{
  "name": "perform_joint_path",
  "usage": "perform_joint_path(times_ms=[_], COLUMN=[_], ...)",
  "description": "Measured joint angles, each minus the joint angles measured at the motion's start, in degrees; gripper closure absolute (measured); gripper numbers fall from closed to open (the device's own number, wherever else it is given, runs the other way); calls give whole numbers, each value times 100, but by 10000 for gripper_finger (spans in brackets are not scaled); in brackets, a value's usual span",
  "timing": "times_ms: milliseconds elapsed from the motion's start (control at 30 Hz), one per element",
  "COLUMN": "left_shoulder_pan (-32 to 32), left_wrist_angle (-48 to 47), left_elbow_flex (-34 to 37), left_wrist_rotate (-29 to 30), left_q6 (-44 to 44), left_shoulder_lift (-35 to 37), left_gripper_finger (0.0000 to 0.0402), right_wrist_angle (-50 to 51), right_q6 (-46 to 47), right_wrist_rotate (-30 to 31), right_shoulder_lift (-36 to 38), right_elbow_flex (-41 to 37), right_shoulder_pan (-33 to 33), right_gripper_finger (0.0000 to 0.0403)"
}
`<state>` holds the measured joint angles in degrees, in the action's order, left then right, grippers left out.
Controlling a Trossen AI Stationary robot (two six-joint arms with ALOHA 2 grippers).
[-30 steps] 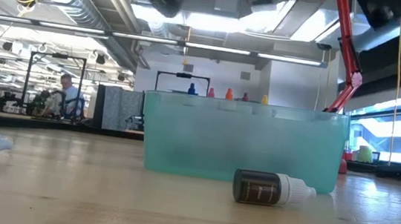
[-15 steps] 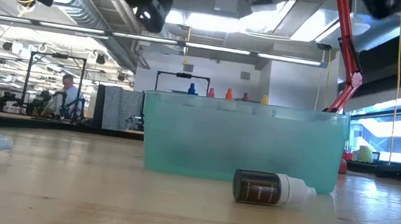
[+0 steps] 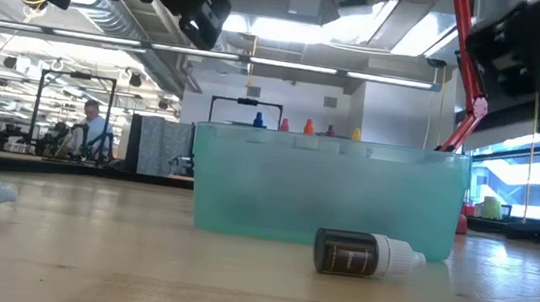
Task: Pick & Place food coloring
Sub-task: Put the small black food coloring bottle into the green bin
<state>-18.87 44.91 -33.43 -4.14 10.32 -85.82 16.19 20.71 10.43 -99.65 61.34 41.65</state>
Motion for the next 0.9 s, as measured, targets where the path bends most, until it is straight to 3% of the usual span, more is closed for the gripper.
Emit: perform_joint_path(times_ms=[400, 900], left_shoulder_pan=[-4, -4], left_wrist_angle=[-18, -63], left_elbow_flex=[2, 2], left_wrist_rotate=[2, 1], left_q6=[3, 3], left_shoulder_lift=[0, -2], left_gripper_finger=[310, 309], right_wrist_angle=[79, -55], right_q6=[-176, -195], right_wrist_rotate=[50, 201], right_shoulder_lift=[-481, -495], right_elbow_flex=[-2, -2], right_shoulder_pan=[0, -24], right_gripper_finger=[214, 309])
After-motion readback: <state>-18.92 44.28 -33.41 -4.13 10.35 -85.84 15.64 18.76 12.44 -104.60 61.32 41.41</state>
